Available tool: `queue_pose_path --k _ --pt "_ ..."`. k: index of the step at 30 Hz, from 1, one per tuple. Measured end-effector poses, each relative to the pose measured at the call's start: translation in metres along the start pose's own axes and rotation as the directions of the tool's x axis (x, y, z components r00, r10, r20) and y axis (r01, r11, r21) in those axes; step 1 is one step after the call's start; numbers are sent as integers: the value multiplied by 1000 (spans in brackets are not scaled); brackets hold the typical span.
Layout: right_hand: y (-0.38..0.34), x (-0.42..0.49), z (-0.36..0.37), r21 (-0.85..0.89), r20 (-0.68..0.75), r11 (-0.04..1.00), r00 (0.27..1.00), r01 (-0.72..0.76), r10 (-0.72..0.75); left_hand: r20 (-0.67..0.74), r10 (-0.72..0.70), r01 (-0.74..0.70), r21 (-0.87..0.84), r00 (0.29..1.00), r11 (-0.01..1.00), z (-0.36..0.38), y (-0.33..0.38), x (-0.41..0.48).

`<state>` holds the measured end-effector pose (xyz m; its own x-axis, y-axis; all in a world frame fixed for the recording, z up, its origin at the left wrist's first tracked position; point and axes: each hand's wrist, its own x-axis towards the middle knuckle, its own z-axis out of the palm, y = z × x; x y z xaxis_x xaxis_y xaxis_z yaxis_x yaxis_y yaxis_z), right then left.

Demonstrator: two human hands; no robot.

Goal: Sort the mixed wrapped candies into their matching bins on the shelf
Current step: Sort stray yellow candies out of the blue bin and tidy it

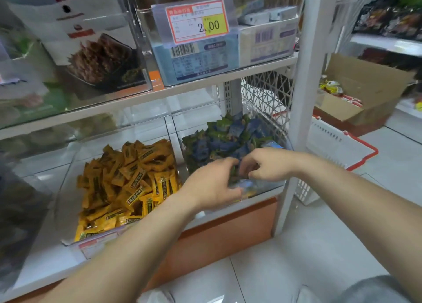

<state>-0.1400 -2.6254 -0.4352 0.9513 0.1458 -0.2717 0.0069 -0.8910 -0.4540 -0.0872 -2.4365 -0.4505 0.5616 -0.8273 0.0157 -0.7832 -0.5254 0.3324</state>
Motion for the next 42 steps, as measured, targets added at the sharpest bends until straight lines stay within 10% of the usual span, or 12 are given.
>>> queue_pose_path --k 5,11,16,28,42 --pt "2 -5 2 250 -24 966 998 67 -63 133 13 7 -150 991 989 19 1 16" --pt "10 -19 -5 -103 138 994 989 -41 55 316 -40 29 37 948 999 16 -2 18" --pt "9 -16 -8 -338 60 929 982 -149 179 171 -175 131 238 970 962 26 -3 18" --pt "20 -6 15 -471 46 876 989 -100 137 267 -153 194 -135 952 972 29 -6 32" --pt "29 -7 8 -154 -40 982 994 -106 101 405 -170 294 -265 898 918 30 -7 50"
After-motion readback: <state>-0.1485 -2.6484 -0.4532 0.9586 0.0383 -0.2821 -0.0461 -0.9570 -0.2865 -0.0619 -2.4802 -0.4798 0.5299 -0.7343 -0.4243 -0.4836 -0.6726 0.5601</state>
